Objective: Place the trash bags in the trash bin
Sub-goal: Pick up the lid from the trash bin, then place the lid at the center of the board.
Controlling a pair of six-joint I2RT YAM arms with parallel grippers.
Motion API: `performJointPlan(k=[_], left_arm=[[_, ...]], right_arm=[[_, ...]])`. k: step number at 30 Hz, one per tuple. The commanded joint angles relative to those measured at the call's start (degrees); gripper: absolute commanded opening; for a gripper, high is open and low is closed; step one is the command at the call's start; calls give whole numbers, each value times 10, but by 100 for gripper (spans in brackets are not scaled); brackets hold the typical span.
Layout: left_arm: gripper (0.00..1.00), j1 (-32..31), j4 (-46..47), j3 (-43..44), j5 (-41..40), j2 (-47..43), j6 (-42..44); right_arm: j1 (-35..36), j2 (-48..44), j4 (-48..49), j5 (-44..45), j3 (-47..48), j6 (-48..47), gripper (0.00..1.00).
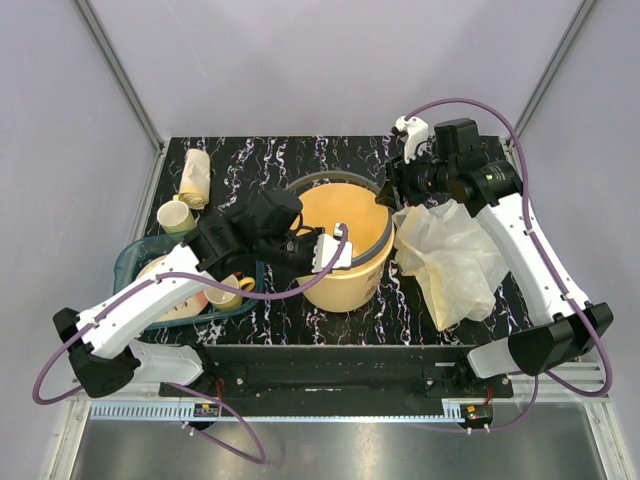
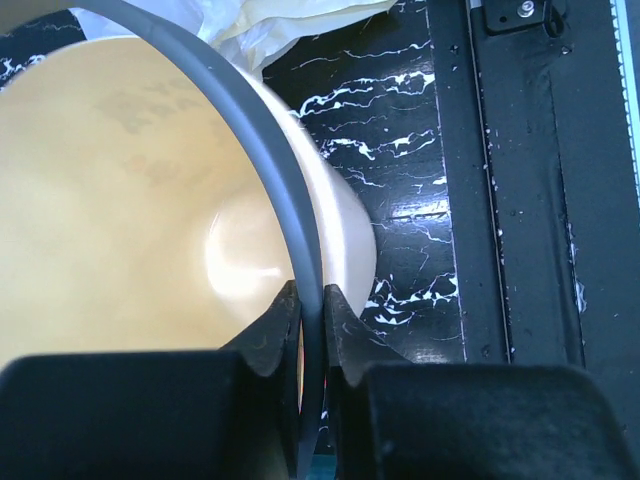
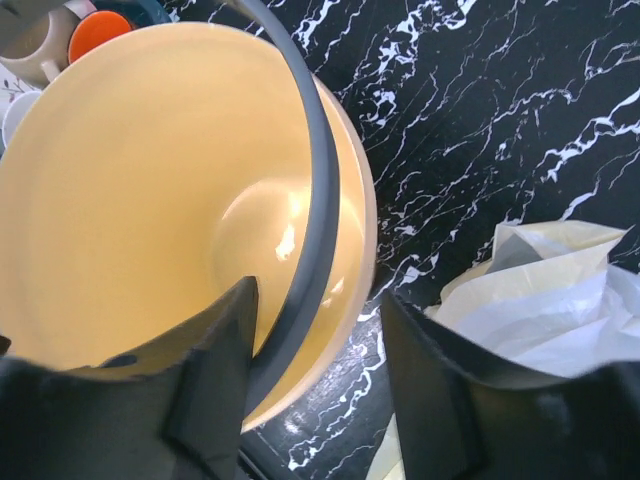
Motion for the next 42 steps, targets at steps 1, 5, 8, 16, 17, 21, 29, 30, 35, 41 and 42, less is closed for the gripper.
performJointPlan(k=[1,5,8,16,17,21,29,30,35,41,42], left_arm=[[1,2,41,24,-28,-12,24],[0,-14,45,18,-36,-22,49],[0,-16,62,29,-50,-23,41],[0,67,-9,160,-29,39,13],[0,76,-8,164,-31,41,22],[0,169,41,170,-18,55,13],[0,394,134,221,31,226,2],[0,420,139,230,39,247,-2],[2,455,145,280,75,357,-1],[3,459,179,278,86,453,-30],[3,458,189,274,86,465,-35]], right_arm=[[1,-16,-10,-11,27,11,67],[-1,-23,-16,-6,46,19,88],[-5,-33,-17,-8,68,36,96],[-93,-41,60,-152,191,157,100],[-93,-42,81,-174,196,173,100],[-93,-45,111,-179,210,189,100],[-93,-48,14,-109,154,83,100],[-94,-48,3,-105,149,66,100],[-108,-40,-95,-92,135,20,100],[-151,-38,-192,-52,84,-63,100],[-170,-38,-201,-48,58,-78,100]])
